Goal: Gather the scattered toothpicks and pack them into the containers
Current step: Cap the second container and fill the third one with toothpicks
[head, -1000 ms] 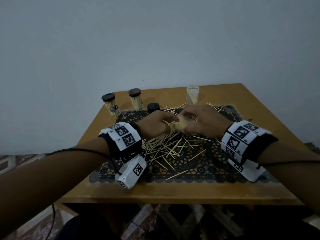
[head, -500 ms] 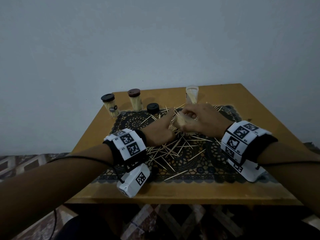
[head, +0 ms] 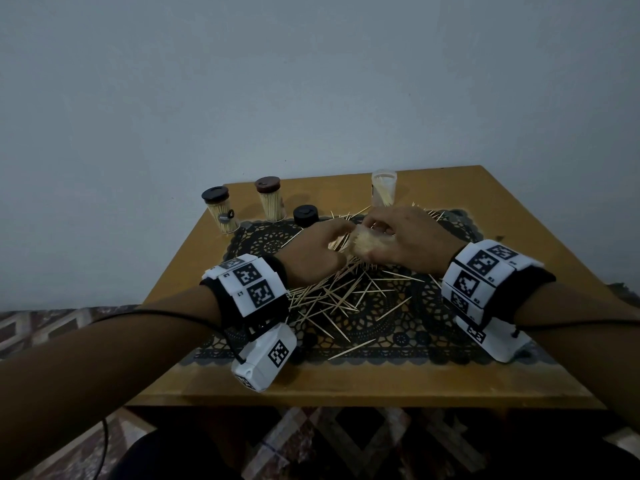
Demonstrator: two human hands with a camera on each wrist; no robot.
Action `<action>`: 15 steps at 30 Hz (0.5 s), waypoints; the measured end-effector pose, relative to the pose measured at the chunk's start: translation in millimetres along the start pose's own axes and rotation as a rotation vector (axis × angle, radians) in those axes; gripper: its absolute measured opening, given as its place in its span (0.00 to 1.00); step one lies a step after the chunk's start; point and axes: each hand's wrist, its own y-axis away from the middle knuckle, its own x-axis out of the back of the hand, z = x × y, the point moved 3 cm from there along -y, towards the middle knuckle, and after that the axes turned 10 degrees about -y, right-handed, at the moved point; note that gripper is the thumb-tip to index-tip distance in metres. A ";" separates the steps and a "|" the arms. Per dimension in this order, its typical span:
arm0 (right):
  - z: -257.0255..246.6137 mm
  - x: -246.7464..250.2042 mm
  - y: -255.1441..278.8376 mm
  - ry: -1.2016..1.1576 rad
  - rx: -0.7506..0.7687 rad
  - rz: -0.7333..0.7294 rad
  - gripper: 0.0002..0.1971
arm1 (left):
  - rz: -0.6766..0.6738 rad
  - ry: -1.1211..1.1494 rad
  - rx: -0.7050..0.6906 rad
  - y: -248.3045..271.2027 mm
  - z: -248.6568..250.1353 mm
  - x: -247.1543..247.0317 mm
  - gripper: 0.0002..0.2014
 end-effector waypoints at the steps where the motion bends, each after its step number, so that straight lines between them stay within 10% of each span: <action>1: -0.1 -0.4 -0.1 0.001 0.004 -0.007 0.20 | 0.011 -0.028 -0.006 -0.8 -1.3 1.6 0.31; 15: 2.9 -2.1 -1.0 0.021 -0.011 -0.012 0.20 | 0.033 -0.502 -0.045 -6.1 -31.4 5.0 0.26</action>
